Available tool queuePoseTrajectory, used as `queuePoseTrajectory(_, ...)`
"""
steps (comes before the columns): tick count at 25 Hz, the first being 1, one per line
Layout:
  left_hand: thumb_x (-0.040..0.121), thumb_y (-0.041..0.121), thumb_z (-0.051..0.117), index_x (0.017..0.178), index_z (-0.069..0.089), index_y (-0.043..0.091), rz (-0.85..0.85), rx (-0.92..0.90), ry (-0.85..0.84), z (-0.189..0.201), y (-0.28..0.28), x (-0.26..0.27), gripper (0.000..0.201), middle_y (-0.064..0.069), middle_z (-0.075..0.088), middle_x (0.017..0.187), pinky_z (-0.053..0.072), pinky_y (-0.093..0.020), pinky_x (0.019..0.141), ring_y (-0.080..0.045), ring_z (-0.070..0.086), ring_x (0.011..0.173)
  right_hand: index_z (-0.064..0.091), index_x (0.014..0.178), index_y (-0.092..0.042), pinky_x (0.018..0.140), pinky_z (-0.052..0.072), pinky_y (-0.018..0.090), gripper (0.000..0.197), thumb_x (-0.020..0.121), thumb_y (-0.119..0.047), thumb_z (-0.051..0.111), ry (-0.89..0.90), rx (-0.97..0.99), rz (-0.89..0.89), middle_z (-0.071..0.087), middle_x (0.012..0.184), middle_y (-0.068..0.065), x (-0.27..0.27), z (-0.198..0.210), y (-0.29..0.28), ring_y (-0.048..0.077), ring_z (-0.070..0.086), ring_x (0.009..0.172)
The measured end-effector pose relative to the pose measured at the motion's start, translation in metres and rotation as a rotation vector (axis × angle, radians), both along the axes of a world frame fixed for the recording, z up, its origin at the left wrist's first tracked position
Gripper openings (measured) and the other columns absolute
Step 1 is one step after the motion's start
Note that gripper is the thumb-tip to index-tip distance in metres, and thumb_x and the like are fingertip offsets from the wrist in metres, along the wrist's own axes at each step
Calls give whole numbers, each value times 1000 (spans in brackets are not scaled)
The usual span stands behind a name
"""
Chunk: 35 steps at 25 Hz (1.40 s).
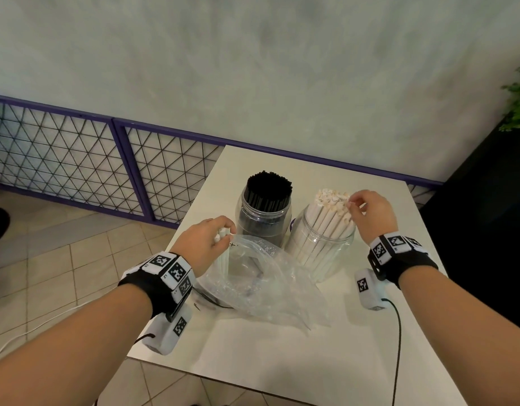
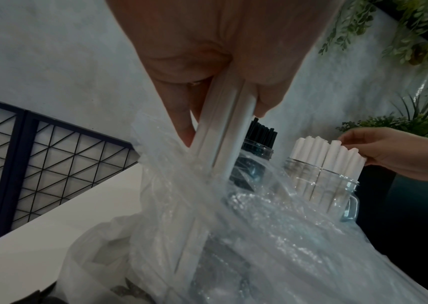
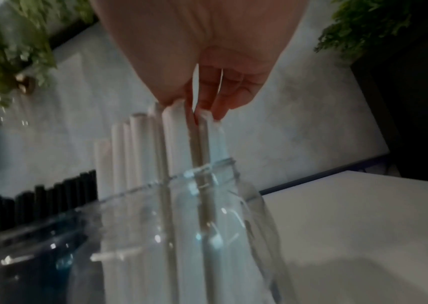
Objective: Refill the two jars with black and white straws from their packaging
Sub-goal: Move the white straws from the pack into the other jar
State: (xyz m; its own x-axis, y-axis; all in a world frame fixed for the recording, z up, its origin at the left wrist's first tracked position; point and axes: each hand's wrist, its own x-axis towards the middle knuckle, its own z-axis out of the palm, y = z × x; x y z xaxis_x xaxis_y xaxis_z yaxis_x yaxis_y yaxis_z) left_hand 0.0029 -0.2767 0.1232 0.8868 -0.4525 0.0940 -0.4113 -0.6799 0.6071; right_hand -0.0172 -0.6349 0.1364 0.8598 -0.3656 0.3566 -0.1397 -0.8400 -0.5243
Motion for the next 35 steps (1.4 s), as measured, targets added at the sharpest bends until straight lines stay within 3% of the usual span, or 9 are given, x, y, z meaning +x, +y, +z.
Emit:
queuePoseTrajectory(4, 95, 27, 52, 106, 57, 28, 0, -5, 11, 0, 1, -1, 12, 0, 59, 93, 35, -19, 62, -4, 48, 66, 70, 107, -5, 87, 30, 23, 28, 98, -21, 48, -112, 29, -38, 57, 111, 15, -14, -13, -1, 29, 47, 106)
queuePoseTrajectory(9, 95, 27, 52, 105, 57, 29, -1, -12, 6, -2, 1, 2, 12, -1, 60, 93, 36, -18, 62, -6, 49, 66, 58, 116, -9, 78, 43, 26, 31, 91, -27, 61, -142, 300, -63, 47, 113, 4, -45, -19, 23, 18, 54, 87)
queuePoseTrajectory(12, 95, 26, 52, 106, 57, 27, 2, -9, 2, -1, -1, 2, 13, -1, 60, 93, 35, -18, 61, -6, 48, 66, 54, 118, -13, 73, 43, 23, 49, 77, -28, 77, -58, 244, -29, 45, 114, -1, -41, -25, 32, 14, 55, 79)
queuePoseTrajectory(17, 94, 27, 52, 104, 57, 30, 6, -5, -4, -1, -3, 2, 11, 2, 60, 92, 34, -16, 60, -5, 49, 67, 67, 102, -7, 76, 32, 11, 25, 79, -11, 75, -92, 33, 24, 61, 103, 9, -15, -8, 25, 17, 56, 84)
queuePoseTrajectory(19, 94, 27, 52, 104, 57, 31, 11, -11, -1, -1, -4, 2, 11, 2, 60, 91, 35, -17, 61, -6, 50, 68, 68, 104, -5, 84, 35, 16, 27, 78, -8, 74, -118, -21, 69, 62, 102, 10, -10, -3, 22, 23, 57, 93)
queuePoseTrajectory(22, 95, 27, 52, 105, 57, 29, 10, -12, 4, -1, -3, 1, 12, 1, 60, 92, 37, -24, 63, -12, 52, 73, 60, 123, -9, 95, 41, 43, 39, 87, -22, 67, -57, -160, 63, 54, 121, 13, -16, -16, 27, 33, 45, 109)
queuePoseTrajectory(28, 94, 25, 54, 105, 57, 28, 24, -50, 15, 0, 0, 1, 12, 1, 60, 89, 39, -28, 65, -15, 53, 70, 19, 150, -18, 110, 20, 48, 70, 91, -53, 27, 61, -128, 48, 30, 153, 5, -35, -35, 39, 25, 21, 138)
queuePoseTrajectory(32, 93, 28, 56, 114, 49, 28, 108, -114, 60, 2, 5, -1, 23, 7, 53, 69, 37, -28, 59, -11, 47, 57, 26, 147, -9, 113, 24, 49, 70, 89, -46, 43, -234, -73, 138, 35, 148, 12, -47, -17, 87, 22, 26, 135)
queuePoseTrajectory(35, 89, 35, 62, 127, 38, 27, 144, -195, 132, 1, 10, -2, 46, -4, 65, 94, 47, -32, 80, -17, 59, 87, 20, 149, -20, 115, 25, 40, 75, 88, -42, 59, -2, 100, 445, 31, 150, 2, -52, -20, 153, 11, 25, 137)
